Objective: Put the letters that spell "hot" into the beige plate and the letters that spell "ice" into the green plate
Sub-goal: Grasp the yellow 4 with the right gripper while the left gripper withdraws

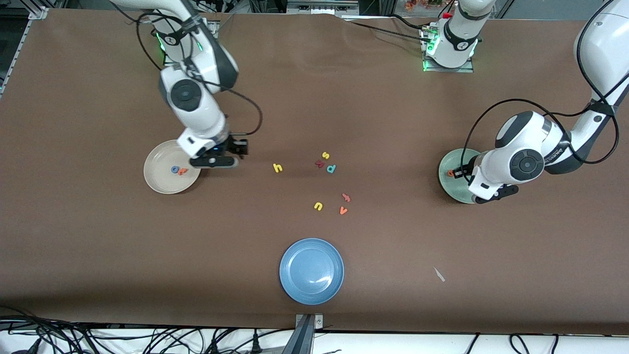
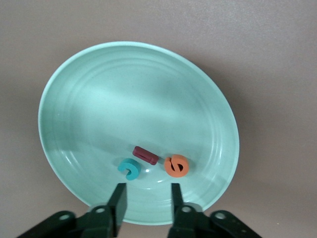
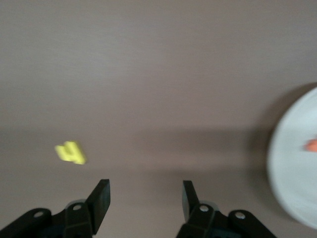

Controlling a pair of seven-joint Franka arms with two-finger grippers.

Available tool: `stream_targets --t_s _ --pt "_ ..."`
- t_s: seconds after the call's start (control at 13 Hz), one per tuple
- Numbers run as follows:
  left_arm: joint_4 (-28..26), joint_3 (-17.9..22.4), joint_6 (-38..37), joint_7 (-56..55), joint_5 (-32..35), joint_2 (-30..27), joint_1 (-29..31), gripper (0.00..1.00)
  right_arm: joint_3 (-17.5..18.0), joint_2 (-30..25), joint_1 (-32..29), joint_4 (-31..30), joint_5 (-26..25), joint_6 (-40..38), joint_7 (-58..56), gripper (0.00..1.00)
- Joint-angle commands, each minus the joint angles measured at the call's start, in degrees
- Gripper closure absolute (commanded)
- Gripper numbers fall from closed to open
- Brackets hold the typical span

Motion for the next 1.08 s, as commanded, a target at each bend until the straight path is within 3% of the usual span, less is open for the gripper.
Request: stream_targets --t_s 0.0,0.15,0.31,0.62,1.0 --pt "0.9 -0.3 -0.7 0.5 0.6 -1.0 -0.3 0.00 -0.5 8.9 4.6 9.4 -0.3 0.1 7.4 0.33" --pt "3.7 -3.7 -6.0 0.5 -0.9 -1.8 -0.3 0.00 -0.5 12.9 7.1 10.7 -1.5 5.2 10.3 0.33" --pt "10.6 -6.5 -16.0 0.5 -2.8 -1.8 -2.2 0.00 -0.5 15.2 7.7 10.7 -4.4 9.1 10.5 0.29" --pt "25.3 -6.2 -29.9 1.1 -3.2 -1.5 -10.5 0.01 -0.4 16.6 7.8 10.7 -11.1 9.9 10.3 0.28" --pt "38.8 -4.0 -39.6 9.4 -2.3 -1.3 -17.3 0.01 -0.2 18.2 10.2 9.3 -11.9 12.3 10.5 0.26"
